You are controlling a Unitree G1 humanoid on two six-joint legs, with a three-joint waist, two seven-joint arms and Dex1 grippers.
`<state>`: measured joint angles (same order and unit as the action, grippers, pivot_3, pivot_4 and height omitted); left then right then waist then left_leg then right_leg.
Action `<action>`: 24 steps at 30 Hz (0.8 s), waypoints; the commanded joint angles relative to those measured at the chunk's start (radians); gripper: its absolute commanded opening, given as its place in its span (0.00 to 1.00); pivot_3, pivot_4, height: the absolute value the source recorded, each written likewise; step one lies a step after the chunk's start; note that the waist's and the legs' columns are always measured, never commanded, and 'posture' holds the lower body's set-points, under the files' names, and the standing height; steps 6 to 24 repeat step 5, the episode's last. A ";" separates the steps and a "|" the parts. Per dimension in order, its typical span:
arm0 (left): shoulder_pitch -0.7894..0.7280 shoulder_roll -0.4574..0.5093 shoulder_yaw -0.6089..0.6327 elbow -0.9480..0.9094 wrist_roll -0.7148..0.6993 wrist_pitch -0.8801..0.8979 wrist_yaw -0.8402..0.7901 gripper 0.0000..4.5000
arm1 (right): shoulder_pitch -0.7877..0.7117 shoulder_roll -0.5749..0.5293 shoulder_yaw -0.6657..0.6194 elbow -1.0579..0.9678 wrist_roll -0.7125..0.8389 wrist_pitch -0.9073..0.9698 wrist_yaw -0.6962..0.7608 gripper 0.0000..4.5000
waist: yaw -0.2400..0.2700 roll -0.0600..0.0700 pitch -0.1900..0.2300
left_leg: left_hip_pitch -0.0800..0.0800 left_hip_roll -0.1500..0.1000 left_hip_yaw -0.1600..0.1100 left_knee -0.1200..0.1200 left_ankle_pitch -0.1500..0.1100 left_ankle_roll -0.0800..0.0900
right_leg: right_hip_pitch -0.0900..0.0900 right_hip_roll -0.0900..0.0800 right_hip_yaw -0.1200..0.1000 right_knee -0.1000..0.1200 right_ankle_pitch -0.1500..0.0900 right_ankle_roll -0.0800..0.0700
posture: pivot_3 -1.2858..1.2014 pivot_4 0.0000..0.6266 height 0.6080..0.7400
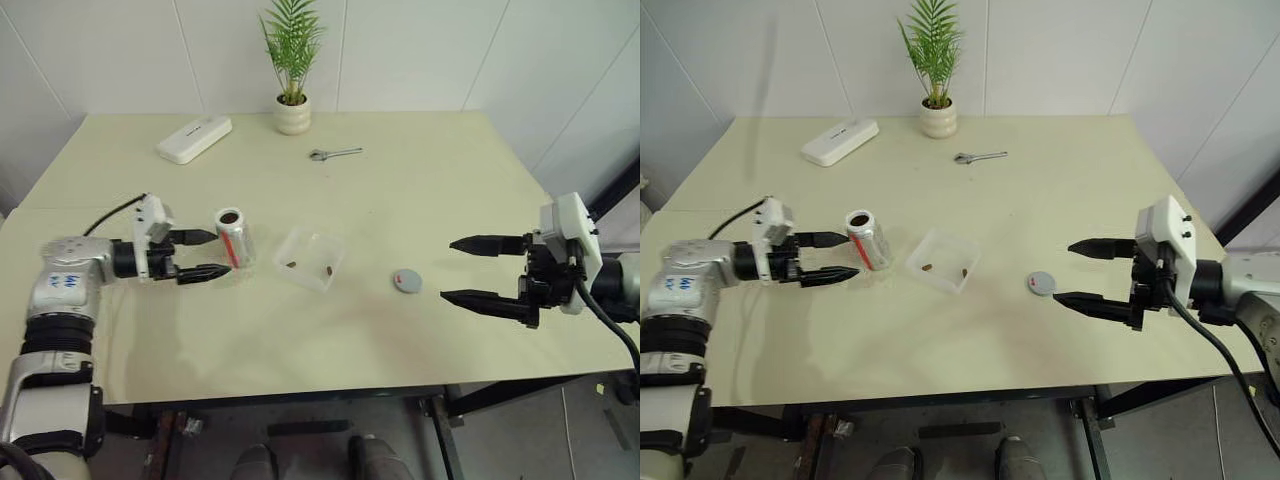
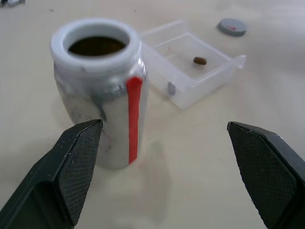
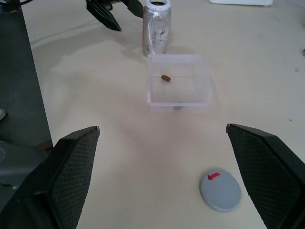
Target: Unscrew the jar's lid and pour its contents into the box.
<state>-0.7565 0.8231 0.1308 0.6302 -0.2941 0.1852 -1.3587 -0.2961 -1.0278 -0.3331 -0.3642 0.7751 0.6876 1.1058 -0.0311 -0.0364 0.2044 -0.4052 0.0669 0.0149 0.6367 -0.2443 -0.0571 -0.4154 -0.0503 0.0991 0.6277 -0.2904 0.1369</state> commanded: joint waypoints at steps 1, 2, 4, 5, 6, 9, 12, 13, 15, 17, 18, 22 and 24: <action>-0.021 0.028 0.071 0.028 -0.075 -0.094 -0.117 0.99 | 0.021 -0.031 -0.063 -0.034 0.024 0.005 0.017 1.00 | 0.001 0.000 0.000 | 0.000 0.000 0.000 0.000 0.000 0.000 | 0.000 0.000 0.000 0.000 0.000 0.000 | 0.52 0.24 1.00; -0.036 0.042 0.081 0.090 -0.062 -0.135 -0.121 0.99 | 0.030 -0.032 -0.065 -0.032 0.015 -0.004 0.022 1.00 | 0.002 0.000 0.000 | 0.000 0.000 0.000 0.000 0.000 0.000 | 0.000 0.000 0.000 0.000 0.000 -0.001 | 0.52 0.24 1.00; -0.054 0.067 0.088 0.175 -0.041 -0.196 -0.142 0.99 | 0.030 -0.031 -0.066 -0.028 0.004 -0.014 0.020 1.00 | 0.002 0.000 0.000 | 0.000 0.000 0.000 -0.001 0.000 0.000 | 0.000 0.000 0.000 -0.001 -0.002 -0.004 | 0.52 0.24 1.00; -0.052 0.084 0.093 0.193 -0.044 -0.211 -0.171 0.99 | 0.029 -0.030 -0.071 -0.031 0.006 -0.015 0.017 1.00 | 0.002 0.000 0.000 | 0.000 0.000 0.000 -0.001 0.000 0.000 | 0.000 0.000 0.000 -0.001 -0.003 -0.005 | 0.52 0.24 1.00; -0.052 0.084 0.093 0.193 -0.044 -0.211 -0.171 0.99 | 0.029 -0.030 -0.071 -0.031 0.006 -0.015 0.017 1.00 | 0.002 0.000 0.000 | 0.000 0.000 0.000 -0.001 0.000 0.000 | 0.000 0.000 0.000 -0.001 -0.003 -0.005 | 0.52 0.24 1.00; -0.052 0.084 0.093 0.193 -0.044 -0.211 -0.171 0.99 | 0.029 -0.030 -0.071 -0.031 0.006 -0.015 0.017 1.00 | 0.002 0.000 0.000 | 0.000 0.000 0.000 -0.001 0.000 0.000 | 0.000 0.000 0.000 -0.001 -0.003 -0.005 | 0.52 0.24 1.00; -0.052 0.084 0.093 0.193 -0.044 -0.211 -0.171 0.99 | 0.029 -0.030 -0.071 -0.031 0.006 -0.015 0.017 1.00 | 0.002 0.000 0.000 | 0.000 0.000 0.000 -0.001 0.000 0.000 | 0.000 0.000 0.000 -0.001 -0.003 -0.005 | 0.52 0.24 1.00; -0.052 0.084 0.093 0.193 -0.044 -0.211 -0.171 0.99 | 0.029 -0.030 -0.071 -0.031 0.006 -0.015 0.017 1.00 | 0.002 0.000 0.000 | 0.000 0.000 0.000 -0.001 0.000 0.000 | 0.000 0.000 0.000 -0.001 -0.003 -0.005 | 0.52 0.24 1.00; -0.052 0.084 0.093 0.193 -0.044 -0.211 -0.171 0.99 | 0.029 -0.030 -0.071 -0.031 0.006 -0.015 0.017 1.00 | 0.002 0.000 0.000 | 0.000 0.000 0.000 -0.001 0.000 0.000 | 0.000 0.000 0.000 -0.001 -0.003 -0.005 | 0.52 0.24 1.00; -0.052 0.084 0.093 0.193 -0.044 -0.211 -0.171 0.99 | 0.029 -0.030 -0.071 -0.031 0.006 -0.015 0.017 1.00 | 0.002 0.000 0.000 | 0.000 0.000 0.000 -0.001 0.000 0.000 | 0.000 0.000 0.000 -0.001 -0.003 -0.005 | 0.52 0.24 1.00; -0.052 0.084 0.093 0.193 -0.044 -0.211 -0.171 0.99 | 0.029 -0.030 -0.071 -0.031 0.006 -0.015 0.017 1.00 | 0.002 0.000 0.000 | 0.000 0.000 0.000 -0.001 0.000 0.000 | 0.000 0.000 0.000 -0.001 -0.003 -0.005 | 0.52 0.24 1.00; -0.052 0.084 0.093 0.193 -0.044 -0.211 -0.171 0.99 | 0.029 -0.030 -0.071 -0.031 0.006 -0.015 0.017 1.00 | 0.002 0.000 0.000 | 0.000 0.000 0.000 -0.001 0.000 0.000 | 0.000 0.000 0.000 -0.001 -0.003 -0.005 | 0.52 0.24 1.00; -0.052 0.084 0.093 0.193 -0.044 -0.211 -0.171 0.99 | 0.029 -0.030 -0.071 -0.031 0.006 -0.015 0.017 1.00 | 0.002 0.000 0.000 | 0.000 0.000 0.000 -0.001 0.000 0.000 | 0.000 0.000 0.000 -0.001 -0.003 -0.005 | 0.52 0.24 1.00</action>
